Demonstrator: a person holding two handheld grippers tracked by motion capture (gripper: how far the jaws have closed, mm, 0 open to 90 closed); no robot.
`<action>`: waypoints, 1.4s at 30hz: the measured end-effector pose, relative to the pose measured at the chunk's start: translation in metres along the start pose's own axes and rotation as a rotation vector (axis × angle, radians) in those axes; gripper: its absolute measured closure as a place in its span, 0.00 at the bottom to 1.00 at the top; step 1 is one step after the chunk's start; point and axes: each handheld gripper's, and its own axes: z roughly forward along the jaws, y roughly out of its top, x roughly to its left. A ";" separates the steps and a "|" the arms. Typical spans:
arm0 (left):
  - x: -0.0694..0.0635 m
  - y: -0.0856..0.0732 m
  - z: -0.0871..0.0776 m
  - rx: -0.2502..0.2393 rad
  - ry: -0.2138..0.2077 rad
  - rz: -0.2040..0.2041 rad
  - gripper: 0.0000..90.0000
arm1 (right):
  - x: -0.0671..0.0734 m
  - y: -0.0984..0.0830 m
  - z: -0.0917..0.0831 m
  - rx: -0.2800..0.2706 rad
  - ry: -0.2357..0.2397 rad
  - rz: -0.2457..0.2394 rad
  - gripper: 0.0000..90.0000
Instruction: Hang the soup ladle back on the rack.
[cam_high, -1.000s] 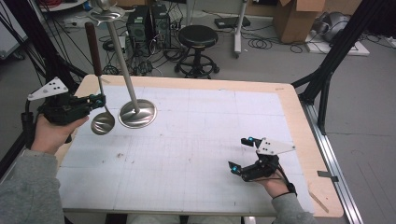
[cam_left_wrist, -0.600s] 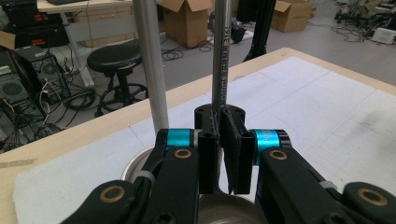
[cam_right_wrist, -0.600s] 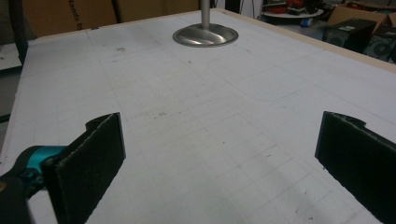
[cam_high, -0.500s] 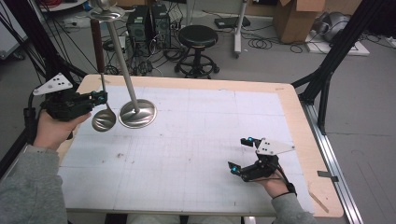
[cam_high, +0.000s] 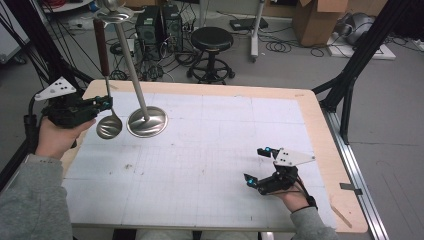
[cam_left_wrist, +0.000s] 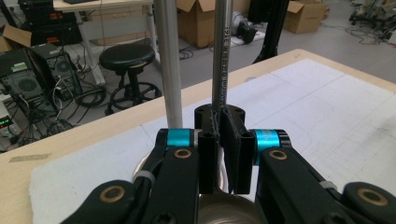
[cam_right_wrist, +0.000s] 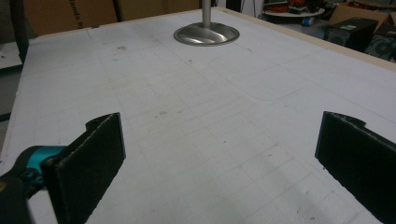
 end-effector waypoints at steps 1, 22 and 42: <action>0.000 0.000 0.000 0.002 0.002 0.001 0.94 | 0.000 0.000 0.000 0.000 0.000 0.001 0.01; -0.002 0.004 0.014 0.033 0.036 -0.018 0.94 | 0.000 0.000 0.000 -0.004 0.002 -0.007 0.01; -0.004 0.007 0.025 0.063 0.038 -0.018 0.93 | 0.000 0.000 0.000 -0.004 0.003 -0.007 0.01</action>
